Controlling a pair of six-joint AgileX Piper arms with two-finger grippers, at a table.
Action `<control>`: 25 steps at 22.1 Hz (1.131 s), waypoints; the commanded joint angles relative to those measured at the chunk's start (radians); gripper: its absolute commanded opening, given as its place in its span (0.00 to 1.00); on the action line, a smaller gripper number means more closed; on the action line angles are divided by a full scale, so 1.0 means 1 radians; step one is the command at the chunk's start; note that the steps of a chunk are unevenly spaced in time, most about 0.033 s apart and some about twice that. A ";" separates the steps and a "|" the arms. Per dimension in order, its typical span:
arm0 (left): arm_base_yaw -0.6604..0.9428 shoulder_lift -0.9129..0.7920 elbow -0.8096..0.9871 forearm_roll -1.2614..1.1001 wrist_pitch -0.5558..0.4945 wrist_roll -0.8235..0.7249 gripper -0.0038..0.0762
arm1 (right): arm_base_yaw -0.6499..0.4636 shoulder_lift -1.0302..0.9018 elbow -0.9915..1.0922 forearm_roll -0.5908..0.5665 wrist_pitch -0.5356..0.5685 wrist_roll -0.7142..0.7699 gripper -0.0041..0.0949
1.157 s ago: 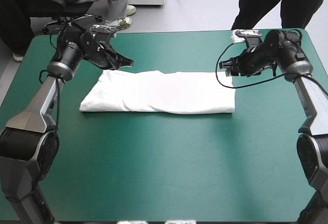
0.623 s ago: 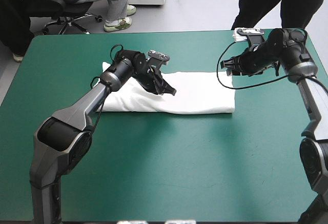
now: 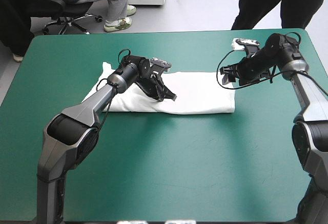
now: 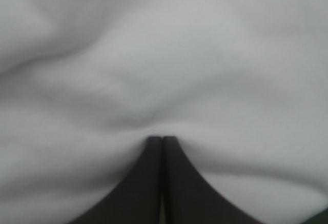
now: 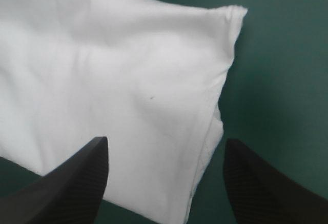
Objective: Fold the cloth
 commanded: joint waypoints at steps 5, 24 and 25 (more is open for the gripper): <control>-0.006 -0.055 -0.028 -0.013 -0.012 -0.008 0.03 | -0.011 0.053 -0.026 0.053 0.034 -0.013 0.71; -0.006 -0.055 -0.028 -0.010 -0.003 0.000 0.03 | 0.033 0.131 -0.034 0.182 0.051 -0.054 0.03; -0.006 -0.055 -0.028 -0.009 -0.003 -0.002 0.03 | 0.033 0.117 -0.040 0.182 0.051 -0.054 0.03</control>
